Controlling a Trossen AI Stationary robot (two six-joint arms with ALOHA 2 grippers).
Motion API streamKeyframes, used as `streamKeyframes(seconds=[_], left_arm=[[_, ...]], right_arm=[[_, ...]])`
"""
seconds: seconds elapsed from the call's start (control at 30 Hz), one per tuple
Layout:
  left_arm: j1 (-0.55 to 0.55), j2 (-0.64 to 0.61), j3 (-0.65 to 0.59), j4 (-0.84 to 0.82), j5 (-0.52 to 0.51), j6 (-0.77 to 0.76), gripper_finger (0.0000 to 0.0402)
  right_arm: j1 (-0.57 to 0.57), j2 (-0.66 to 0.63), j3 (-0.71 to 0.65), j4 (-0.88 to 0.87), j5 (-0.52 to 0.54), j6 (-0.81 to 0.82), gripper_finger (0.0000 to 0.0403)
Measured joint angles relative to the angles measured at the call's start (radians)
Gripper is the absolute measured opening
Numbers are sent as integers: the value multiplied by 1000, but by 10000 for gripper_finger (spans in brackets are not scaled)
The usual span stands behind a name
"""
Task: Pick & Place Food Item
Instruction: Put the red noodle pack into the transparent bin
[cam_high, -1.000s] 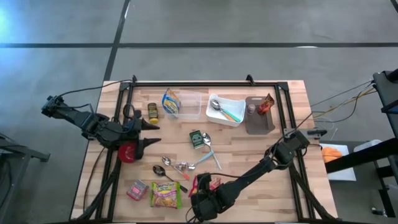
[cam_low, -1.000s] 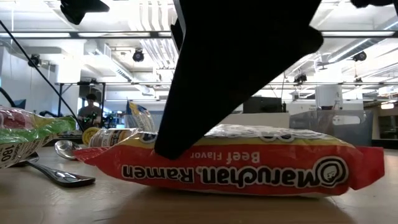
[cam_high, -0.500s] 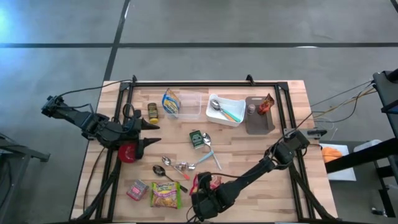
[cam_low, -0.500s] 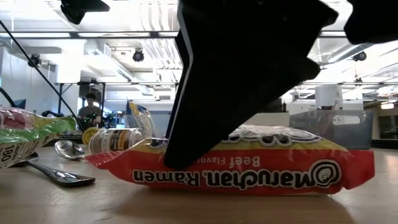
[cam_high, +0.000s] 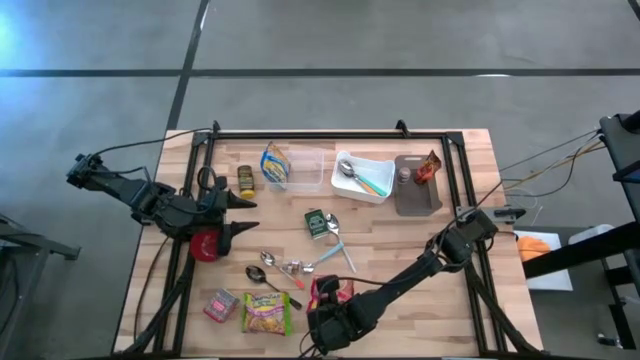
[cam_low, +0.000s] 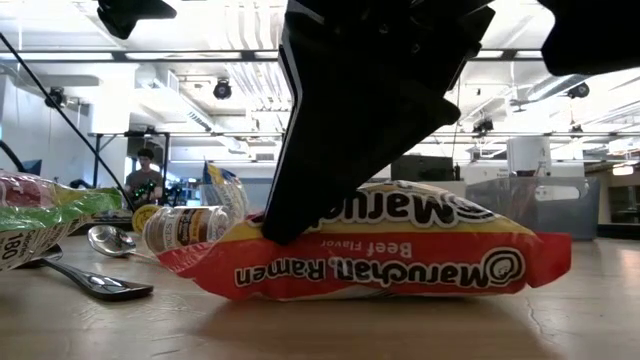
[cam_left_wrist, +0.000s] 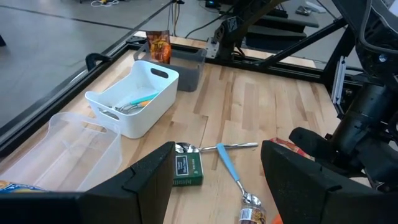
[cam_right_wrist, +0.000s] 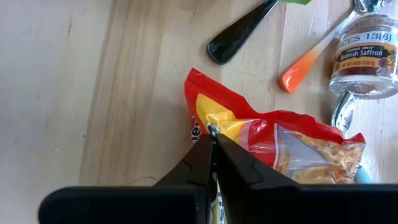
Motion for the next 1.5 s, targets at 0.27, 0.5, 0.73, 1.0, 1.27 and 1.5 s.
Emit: streamKeyframes(seconds=[0.27, 0.5, 0.73, 1.0, 1.27, 1.5], left_arm=[[0, 0, 0, 0, 0, 0, 243], [0, 0, 0, 0, 0, 0, 243], [0, 0, 0, -1, -22, 22, 243], [0, 47, -15, 4, -56, 70, 243], [2, 227, -134, 161, -56, 165, 243], [2, 369, -142, 288, 15, 379, 243]], right_arm=[[0, 0, 0, -7, 13, 1, 8], [0, -14, 7, -56, 103, 45, 8], [2, -80, 10, -64, 142, 65, 8], [5, -157, 7, -68, 161, 50, 8], [7, -166, 5, -71, 183, 48, 8], [7, -166, 3, -78, 183, 64, 8]])
